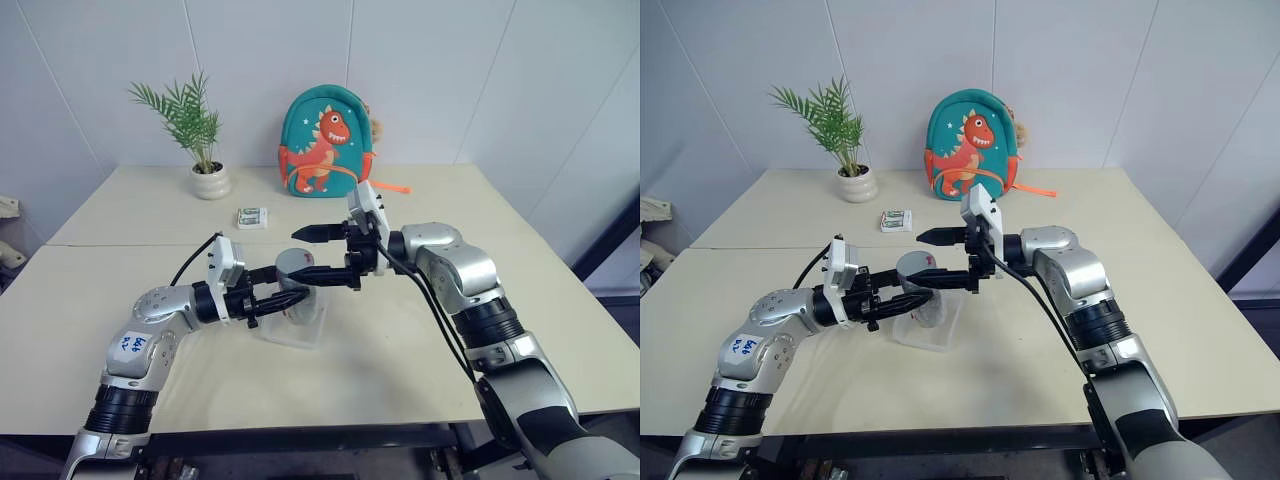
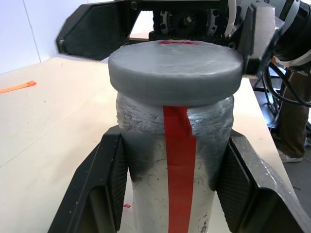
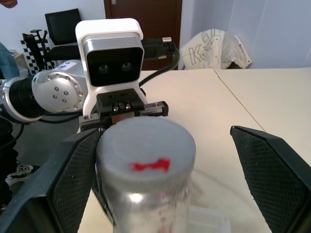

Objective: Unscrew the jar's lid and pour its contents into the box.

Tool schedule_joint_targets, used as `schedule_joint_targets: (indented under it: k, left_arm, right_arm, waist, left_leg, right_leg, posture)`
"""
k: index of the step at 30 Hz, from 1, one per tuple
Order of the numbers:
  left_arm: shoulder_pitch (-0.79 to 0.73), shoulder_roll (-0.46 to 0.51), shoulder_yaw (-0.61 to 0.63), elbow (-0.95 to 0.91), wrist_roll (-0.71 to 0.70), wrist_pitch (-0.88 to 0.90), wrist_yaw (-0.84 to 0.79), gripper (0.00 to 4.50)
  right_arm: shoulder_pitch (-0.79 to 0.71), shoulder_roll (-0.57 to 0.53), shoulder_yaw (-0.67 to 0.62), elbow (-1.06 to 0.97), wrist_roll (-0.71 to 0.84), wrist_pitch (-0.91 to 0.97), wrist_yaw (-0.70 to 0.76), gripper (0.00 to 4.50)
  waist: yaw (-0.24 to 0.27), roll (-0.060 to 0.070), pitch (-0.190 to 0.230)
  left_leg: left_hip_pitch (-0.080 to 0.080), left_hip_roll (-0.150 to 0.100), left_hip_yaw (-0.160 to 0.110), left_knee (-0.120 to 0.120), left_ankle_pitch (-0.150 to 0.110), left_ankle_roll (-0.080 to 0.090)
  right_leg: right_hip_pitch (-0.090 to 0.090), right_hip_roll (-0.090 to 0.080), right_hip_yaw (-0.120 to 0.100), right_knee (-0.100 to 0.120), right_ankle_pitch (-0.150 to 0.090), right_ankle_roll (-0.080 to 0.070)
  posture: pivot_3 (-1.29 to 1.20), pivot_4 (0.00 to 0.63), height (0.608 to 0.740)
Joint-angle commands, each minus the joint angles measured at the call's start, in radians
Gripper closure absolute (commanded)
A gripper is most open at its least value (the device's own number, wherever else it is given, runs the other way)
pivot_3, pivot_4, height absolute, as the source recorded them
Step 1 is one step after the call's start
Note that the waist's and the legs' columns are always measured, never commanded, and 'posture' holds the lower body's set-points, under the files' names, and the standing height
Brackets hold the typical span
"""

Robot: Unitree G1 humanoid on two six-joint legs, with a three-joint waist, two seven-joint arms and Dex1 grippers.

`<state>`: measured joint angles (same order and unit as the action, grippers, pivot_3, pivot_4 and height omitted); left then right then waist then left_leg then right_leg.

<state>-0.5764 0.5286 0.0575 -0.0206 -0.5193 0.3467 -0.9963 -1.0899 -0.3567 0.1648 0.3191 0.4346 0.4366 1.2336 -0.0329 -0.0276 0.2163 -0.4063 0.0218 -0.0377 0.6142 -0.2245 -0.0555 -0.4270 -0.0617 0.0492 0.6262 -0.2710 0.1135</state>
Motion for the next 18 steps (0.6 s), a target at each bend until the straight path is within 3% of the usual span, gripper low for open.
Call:
schedule_joint_targets:
  k: [1, 12, 18]
  left_arm:
    - [-0.007, -0.002, 0.003, -0.04, -0.017, -0.021, -0.026, 2.28]
    - [-0.006, -0.005, 0.01, -0.037, -0.009, -0.021, -0.039, 2.28]
    - [-0.007, -0.005, 0.012, -0.033, -0.007, -0.023, -0.039, 2.28]
  right_arm:
    - [0.004, -0.075, -0.077, 0.015, -0.005, -0.003, -0.011, 0.03]
    - [0.015, -0.161, -0.114, 0.036, 0.001, 0.016, 0.039, 0.03]
    - [0.019, -0.134, -0.125, -0.059, 0.059, 0.09, 0.046, 0.03]
  waist:
    - [0.002, 0.0, 0.0]
    - [-0.005, 0.0, 0.0]
    - [-0.005, 0.0, 0.0]
  left_leg:
    - [0.0, 0.0, 0.0, 0.0, 0.0, 0.0]
    - [0.0, 0.0, 0.002, 0.0, 0.0, 0.0]
    - [0.0, 0.0, 0.003, 0.0, 0.0, 0.0]
  right_leg:
    - [0.0, 0.0, 0.0, 0.0, 0.0, 0.0]
    - [-0.001, 0.0, 0.002, 0.0, 0.0, 0.0]
    - [-0.001, 0.0, 0.004, 0.0, 0.0, 0.001]
  posture:
    - [0.0, 0.15, 0.74]
    - [0.0, 0.15, 0.74]
    - [0.0, 0.15, 0.74]
